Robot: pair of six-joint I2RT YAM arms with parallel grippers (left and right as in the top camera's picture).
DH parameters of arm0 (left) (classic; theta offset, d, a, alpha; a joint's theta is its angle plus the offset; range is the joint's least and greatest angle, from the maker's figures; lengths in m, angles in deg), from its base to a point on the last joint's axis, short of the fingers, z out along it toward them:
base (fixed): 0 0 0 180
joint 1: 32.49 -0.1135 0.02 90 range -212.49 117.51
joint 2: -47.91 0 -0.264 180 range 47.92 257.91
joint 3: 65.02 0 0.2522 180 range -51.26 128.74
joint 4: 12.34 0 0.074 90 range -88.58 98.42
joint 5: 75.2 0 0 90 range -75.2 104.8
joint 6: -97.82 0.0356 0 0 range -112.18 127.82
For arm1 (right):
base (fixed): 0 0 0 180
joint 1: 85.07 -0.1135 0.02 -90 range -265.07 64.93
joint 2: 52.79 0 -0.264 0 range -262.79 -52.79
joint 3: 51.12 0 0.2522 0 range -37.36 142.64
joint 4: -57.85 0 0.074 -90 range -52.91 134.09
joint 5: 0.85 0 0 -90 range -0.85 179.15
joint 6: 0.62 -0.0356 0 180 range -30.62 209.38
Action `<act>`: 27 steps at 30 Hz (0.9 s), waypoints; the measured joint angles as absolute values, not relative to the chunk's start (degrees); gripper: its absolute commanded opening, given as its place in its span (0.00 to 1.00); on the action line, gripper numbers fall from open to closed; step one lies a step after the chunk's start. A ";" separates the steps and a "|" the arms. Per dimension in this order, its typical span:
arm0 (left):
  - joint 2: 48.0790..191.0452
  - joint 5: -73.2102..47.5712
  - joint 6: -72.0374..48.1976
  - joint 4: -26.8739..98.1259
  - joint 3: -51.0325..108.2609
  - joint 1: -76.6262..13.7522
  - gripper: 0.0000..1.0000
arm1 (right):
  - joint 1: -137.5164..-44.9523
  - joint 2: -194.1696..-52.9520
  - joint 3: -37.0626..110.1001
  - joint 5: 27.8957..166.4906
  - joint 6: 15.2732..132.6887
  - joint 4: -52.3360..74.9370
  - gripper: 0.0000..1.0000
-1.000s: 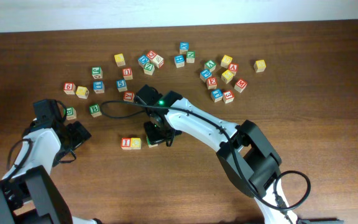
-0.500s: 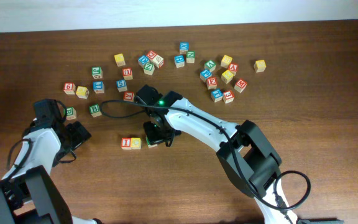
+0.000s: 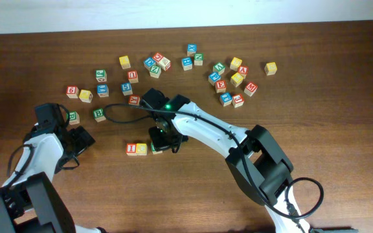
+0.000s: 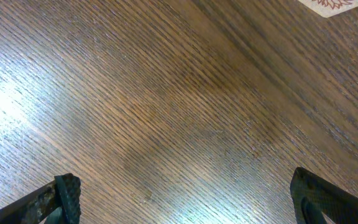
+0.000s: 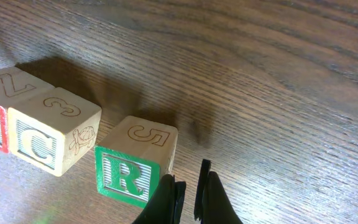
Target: Spell out ICRA
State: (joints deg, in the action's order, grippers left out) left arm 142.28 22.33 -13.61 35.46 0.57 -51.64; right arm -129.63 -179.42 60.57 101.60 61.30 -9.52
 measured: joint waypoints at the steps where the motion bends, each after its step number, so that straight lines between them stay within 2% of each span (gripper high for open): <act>1: 142.28 22.33 -13.64 35.46 0.57 -51.64 0.99 | -129.63 -179.42 60.57 101.73 61.30 -9.52 0.05; 27: 142.28 22.33 -13.64 35.46 0.57 -51.64 0.99 | -129.63 -179.42 60.55 101.99 60.36 -9.52 0.05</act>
State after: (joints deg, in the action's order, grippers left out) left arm 142.28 22.33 -13.64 35.46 0.57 -51.64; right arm -129.63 -179.42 60.55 101.99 60.36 -9.52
